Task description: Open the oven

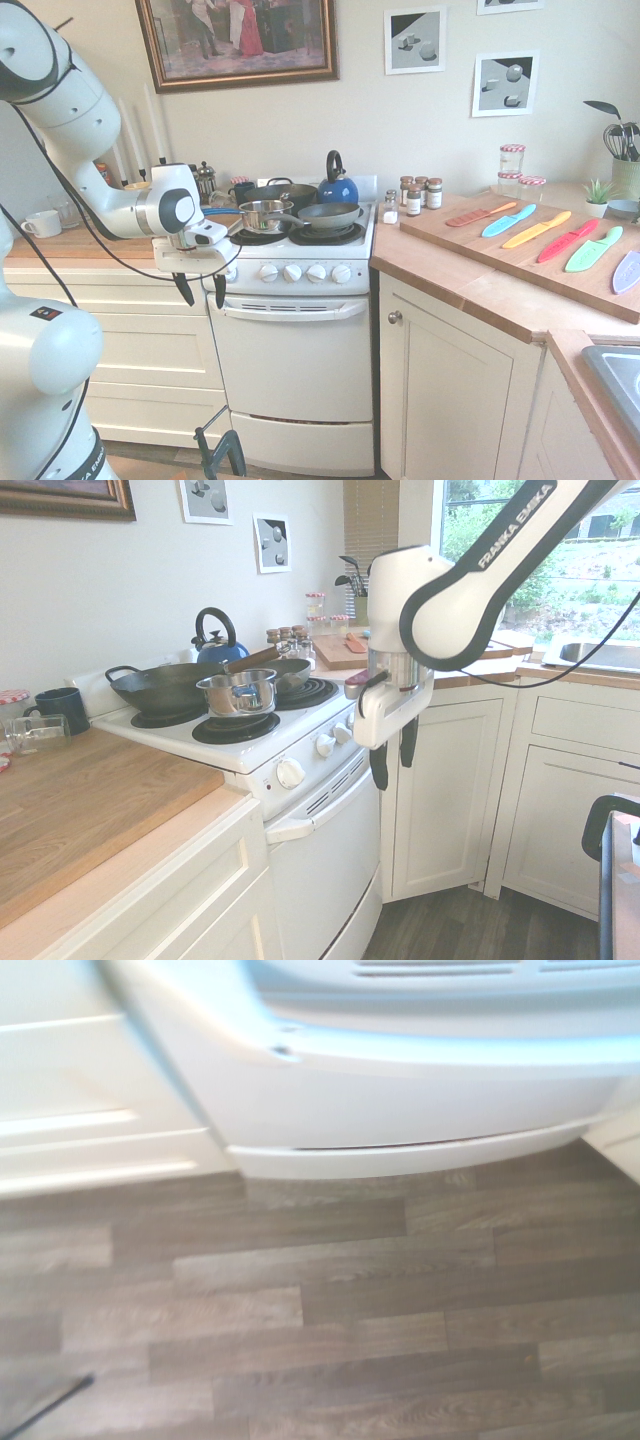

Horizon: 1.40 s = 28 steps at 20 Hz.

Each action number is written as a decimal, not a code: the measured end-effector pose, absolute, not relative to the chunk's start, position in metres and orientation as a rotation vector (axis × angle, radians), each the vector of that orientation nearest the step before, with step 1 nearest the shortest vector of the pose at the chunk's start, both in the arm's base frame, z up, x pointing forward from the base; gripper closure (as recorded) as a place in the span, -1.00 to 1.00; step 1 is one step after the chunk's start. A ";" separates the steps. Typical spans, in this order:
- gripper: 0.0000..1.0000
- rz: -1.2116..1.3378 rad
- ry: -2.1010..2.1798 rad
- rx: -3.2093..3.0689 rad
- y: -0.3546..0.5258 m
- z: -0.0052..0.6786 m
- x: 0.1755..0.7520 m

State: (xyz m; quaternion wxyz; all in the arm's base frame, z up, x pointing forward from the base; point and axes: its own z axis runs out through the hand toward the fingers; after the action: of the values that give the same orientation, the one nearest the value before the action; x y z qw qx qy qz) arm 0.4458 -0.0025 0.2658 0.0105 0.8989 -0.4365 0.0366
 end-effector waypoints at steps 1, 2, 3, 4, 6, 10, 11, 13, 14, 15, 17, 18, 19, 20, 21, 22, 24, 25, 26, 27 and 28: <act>-1.00 0.133 -1.400 2.796 -0.010 0.248 0.452; -1.00 0.148 -1.425 2.791 -0.018 0.232 0.461; -1.00 0.170 -1.446 2.786 -0.027 0.218 0.472; -1.00 0.195 -1.467 2.781 -0.034 0.207 0.485; -1.00 0.237 -1.488 2.779 -0.042 0.195 0.514; -1.00 0.319 -1.502 2.778 -0.059 0.195 0.560; -1.00 0.340 -1.499 2.776 -0.064 0.196 0.568; -1.00 0.363 -1.492 2.779 -0.070 0.196 0.580; -1.00 0.364 -1.478 2.785 -0.071 0.194 0.584; -1.00 0.358 -1.463 2.793 -0.073 0.188 0.586; -1.00 0.332 -1.426 2.814 -0.075 0.170 0.586; -1.00 0.316 -1.407 2.829 -0.078 0.160 0.584; -1.00 0.322 -1.378 2.850 -0.080 0.151 0.583; -1.00 0.326 -1.345 2.874 -0.083 0.144 0.582; -1.00 0.339 -1.311 2.898 -0.086 0.141 0.580; -1.00 0.345 -1.284 2.917 -0.089 0.141 0.577; -1.00 0.356 -1.265 2.935 -0.096 0.138 0.566; -1.00 0.344 -1.258 2.940 -0.100 0.136 0.558; -1.00 0.316 -1.247 2.945 -0.106 0.132 0.546; -1.00 0.275 -1.234 2.945 -0.114 0.126 0.531; -1.00 0.228 -1.219 2.945 -0.122 0.118 0.512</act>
State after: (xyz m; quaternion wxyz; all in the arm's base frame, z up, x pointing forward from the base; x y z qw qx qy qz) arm 0.5124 -0.1221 0.1176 -0.0268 0.9213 -0.3813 0.0715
